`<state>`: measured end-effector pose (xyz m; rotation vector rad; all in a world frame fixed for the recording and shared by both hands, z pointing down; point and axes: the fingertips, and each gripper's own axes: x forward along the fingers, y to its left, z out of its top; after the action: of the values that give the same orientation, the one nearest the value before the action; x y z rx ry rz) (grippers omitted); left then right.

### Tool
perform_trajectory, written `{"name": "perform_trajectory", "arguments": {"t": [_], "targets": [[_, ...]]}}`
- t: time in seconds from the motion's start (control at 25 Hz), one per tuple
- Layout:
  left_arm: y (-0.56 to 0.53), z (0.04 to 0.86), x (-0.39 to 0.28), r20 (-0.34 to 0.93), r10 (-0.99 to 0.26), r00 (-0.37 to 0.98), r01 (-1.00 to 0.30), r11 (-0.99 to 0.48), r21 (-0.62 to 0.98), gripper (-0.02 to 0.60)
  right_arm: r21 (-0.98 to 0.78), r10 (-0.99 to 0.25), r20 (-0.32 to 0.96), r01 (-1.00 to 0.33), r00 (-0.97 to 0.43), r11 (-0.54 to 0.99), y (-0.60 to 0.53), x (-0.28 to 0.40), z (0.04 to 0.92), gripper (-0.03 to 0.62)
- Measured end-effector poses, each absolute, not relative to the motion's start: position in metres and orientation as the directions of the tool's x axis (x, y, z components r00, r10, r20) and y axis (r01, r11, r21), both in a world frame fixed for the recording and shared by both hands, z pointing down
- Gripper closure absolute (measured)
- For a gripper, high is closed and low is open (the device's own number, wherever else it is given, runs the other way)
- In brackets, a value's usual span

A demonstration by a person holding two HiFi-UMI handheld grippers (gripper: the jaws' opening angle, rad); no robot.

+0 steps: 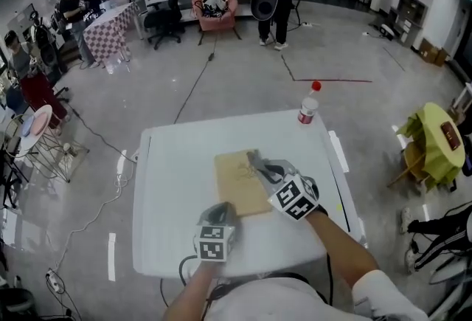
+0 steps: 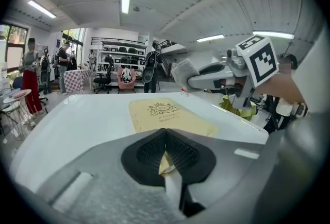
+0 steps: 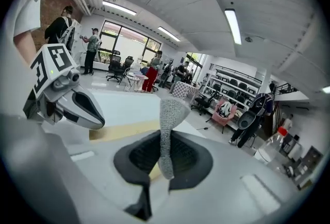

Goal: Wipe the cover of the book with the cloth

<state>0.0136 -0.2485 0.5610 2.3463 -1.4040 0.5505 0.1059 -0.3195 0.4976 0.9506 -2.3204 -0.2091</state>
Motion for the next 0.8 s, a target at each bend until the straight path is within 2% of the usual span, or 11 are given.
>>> {"name": "perform_trajectory", "arguments": {"t": [0.6, 0.8], "targets": [[-0.260, 0.582, 0.012, 0.566, -0.736, 0.371, -0.905, -0.424, 0.041, 0.575, 0.523, -0.588, 0.652, -0.278, -0.479, 0.806, -0.404, 0.091, 0.567, 0.566], [-0.263, 0.582, 0.012, 0.574, -0.733, 0.364, -0.903, -0.429, 0.025, 0.574, 0.529, -0.567, 0.677, -0.225, -0.469, 0.818, -0.414, 0.085, 0.579, 0.566]]}}
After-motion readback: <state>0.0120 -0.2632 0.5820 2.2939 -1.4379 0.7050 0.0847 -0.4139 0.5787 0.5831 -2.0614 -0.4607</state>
